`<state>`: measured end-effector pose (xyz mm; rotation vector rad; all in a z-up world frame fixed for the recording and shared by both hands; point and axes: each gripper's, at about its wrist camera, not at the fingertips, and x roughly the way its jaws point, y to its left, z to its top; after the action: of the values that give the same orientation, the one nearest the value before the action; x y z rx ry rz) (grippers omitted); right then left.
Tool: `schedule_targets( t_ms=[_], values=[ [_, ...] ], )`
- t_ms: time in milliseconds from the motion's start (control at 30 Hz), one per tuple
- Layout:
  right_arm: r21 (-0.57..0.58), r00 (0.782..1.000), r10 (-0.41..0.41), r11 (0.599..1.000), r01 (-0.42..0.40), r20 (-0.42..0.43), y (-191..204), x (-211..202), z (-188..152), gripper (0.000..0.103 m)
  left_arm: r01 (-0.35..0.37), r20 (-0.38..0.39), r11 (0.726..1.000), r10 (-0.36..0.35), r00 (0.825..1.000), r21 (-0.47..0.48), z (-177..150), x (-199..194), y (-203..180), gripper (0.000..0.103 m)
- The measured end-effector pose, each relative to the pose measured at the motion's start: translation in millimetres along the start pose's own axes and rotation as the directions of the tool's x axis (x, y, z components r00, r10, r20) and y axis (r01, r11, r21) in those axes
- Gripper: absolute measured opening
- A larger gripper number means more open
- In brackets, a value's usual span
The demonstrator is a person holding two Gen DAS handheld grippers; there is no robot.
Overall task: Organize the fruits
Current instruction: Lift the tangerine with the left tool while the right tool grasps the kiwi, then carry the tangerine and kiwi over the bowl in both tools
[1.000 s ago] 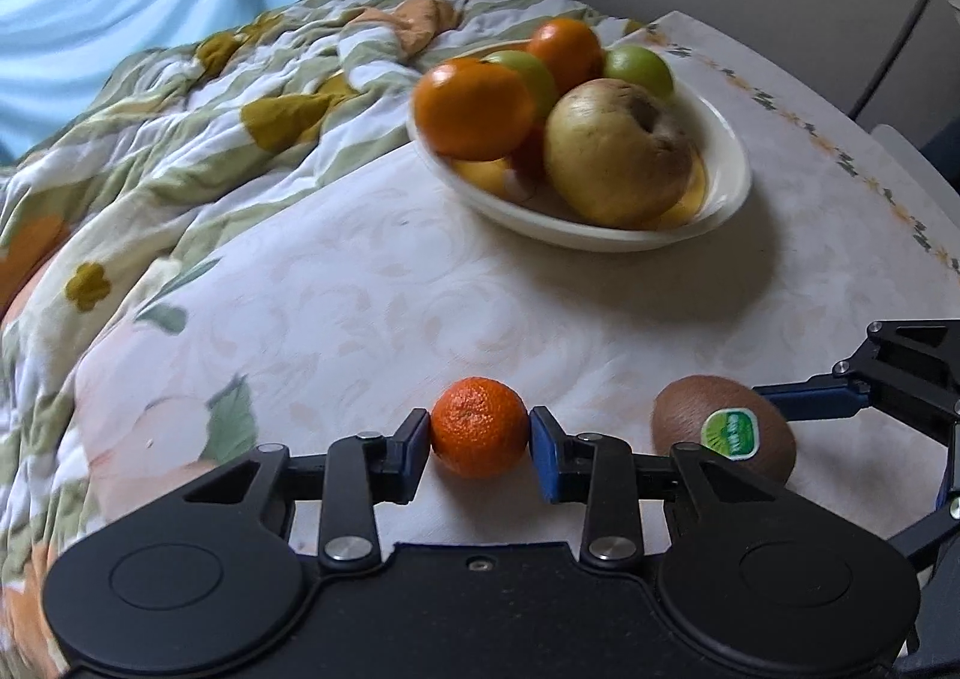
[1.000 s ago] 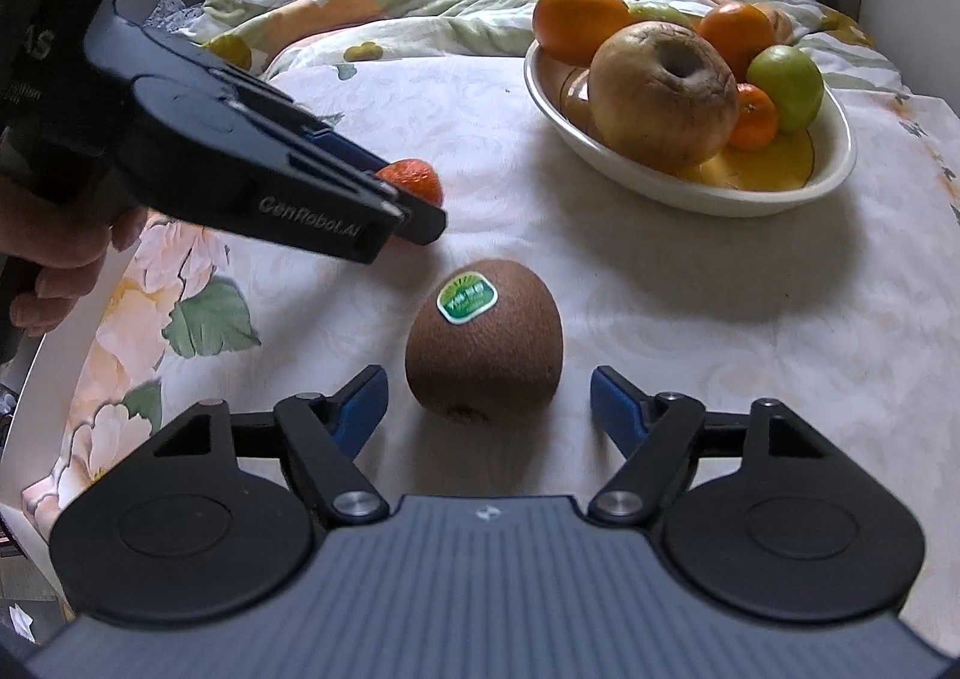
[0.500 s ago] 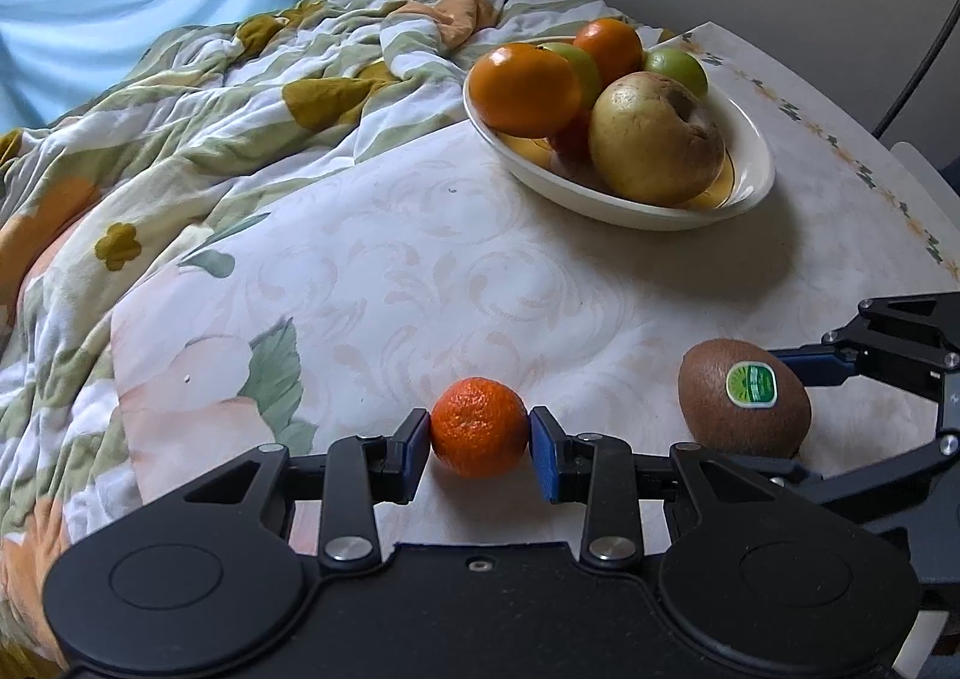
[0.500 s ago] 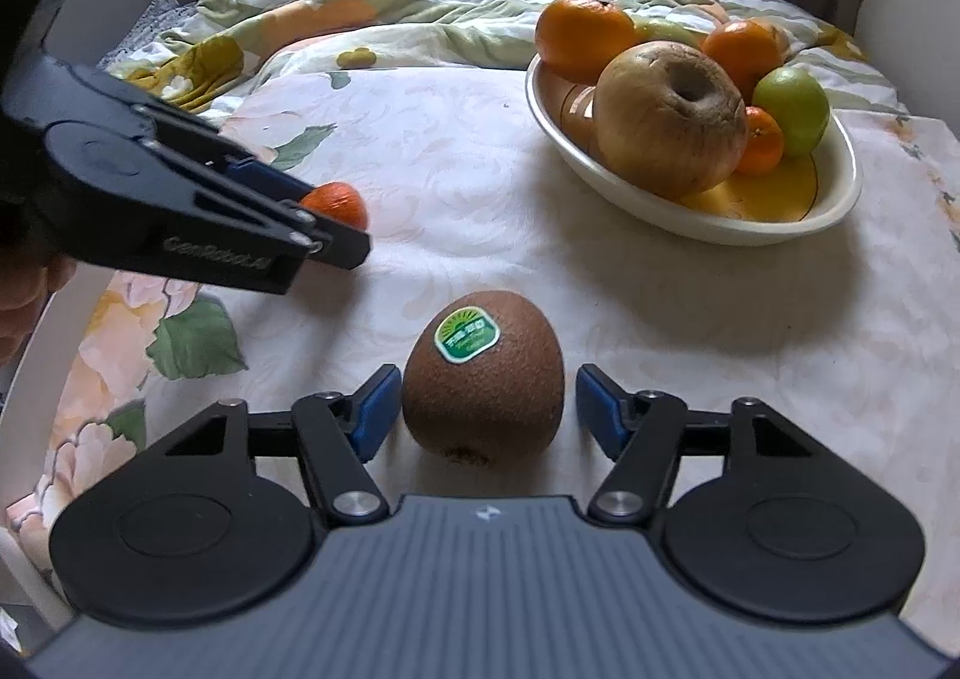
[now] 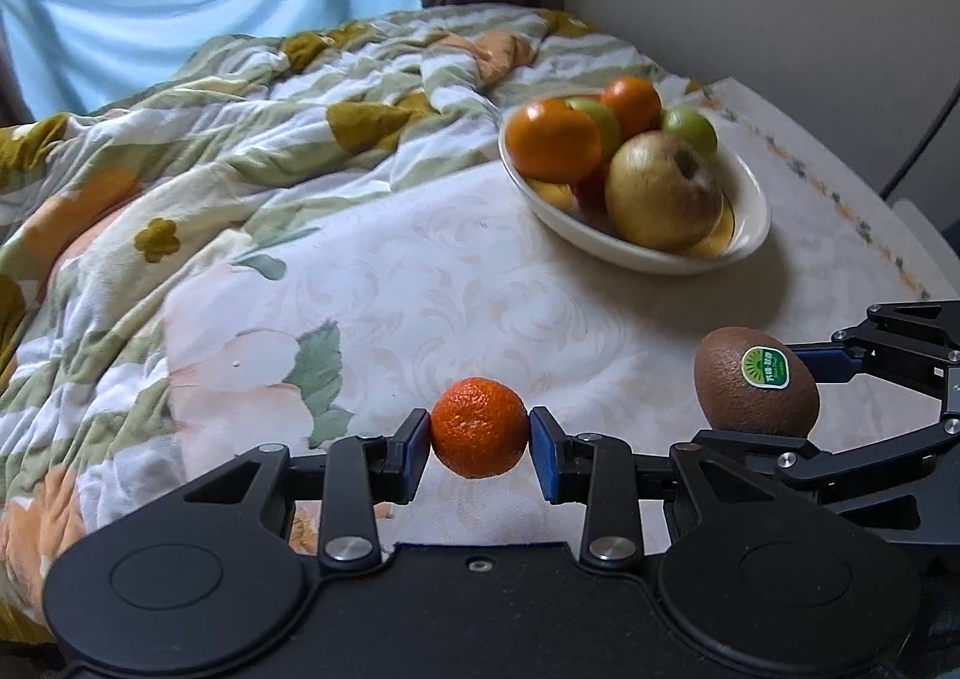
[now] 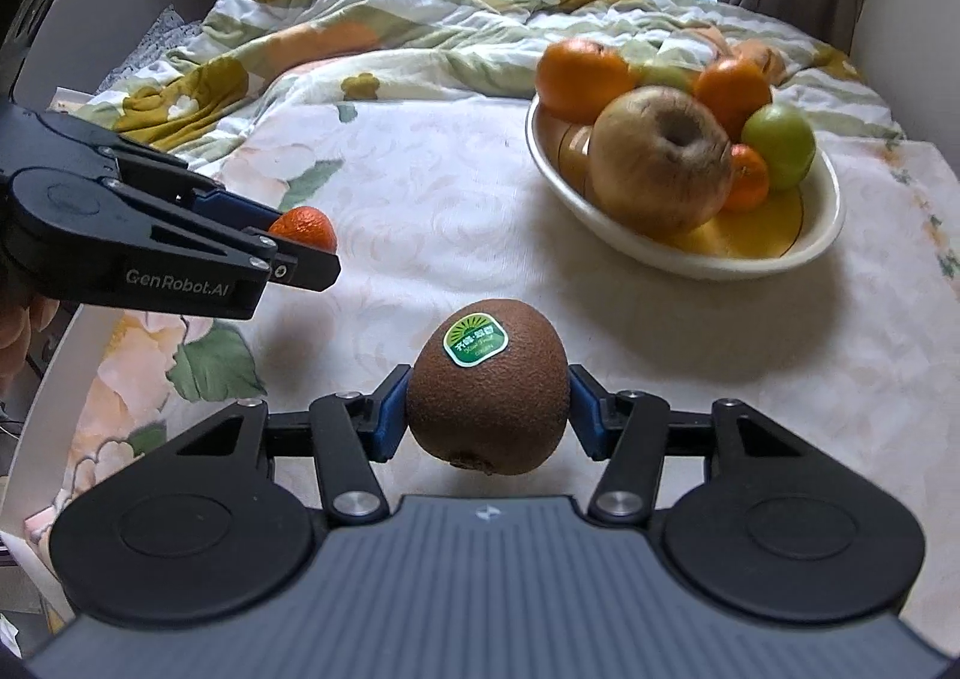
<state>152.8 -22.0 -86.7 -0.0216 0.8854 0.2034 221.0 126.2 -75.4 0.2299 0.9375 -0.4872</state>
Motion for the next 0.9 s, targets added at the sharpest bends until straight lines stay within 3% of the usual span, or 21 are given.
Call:
schedule_targets(
  t_ms=[233, 500, 667, 900],
  values=[
    [-0.019, 0.999, 0.002, 1.000, -0.001, 0.049, -8, -27, 16, 0.069, -0.042, 0.074, 0.997, 0.047, 0.996, -0.067, 15, -37, -8, 0.039],
    [-0.043, 0.993, 0.010, 0.999, -0.005, 0.119, -44, -63, 45, 0.069, -0.078, 0.168, 0.987, 0.101, 0.981, -0.143, 54, -63, -39, 0.039],
    [-0.073, 0.989, 0.027, 0.997, -0.016, 0.146, -80, -74, 64, 0.069, -0.093, 0.192, 0.978, 0.129, 0.973, -0.186, 80, -61, -67, 0.039],
    [-0.107, 0.986, 0.052, 0.994, -0.035, 0.159, -137, -71, 88, 0.069, -0.102, 0.191, 0.972, 0.143, 0.971, -0.212, 118, -28, -102, 0.039]
  ],
)
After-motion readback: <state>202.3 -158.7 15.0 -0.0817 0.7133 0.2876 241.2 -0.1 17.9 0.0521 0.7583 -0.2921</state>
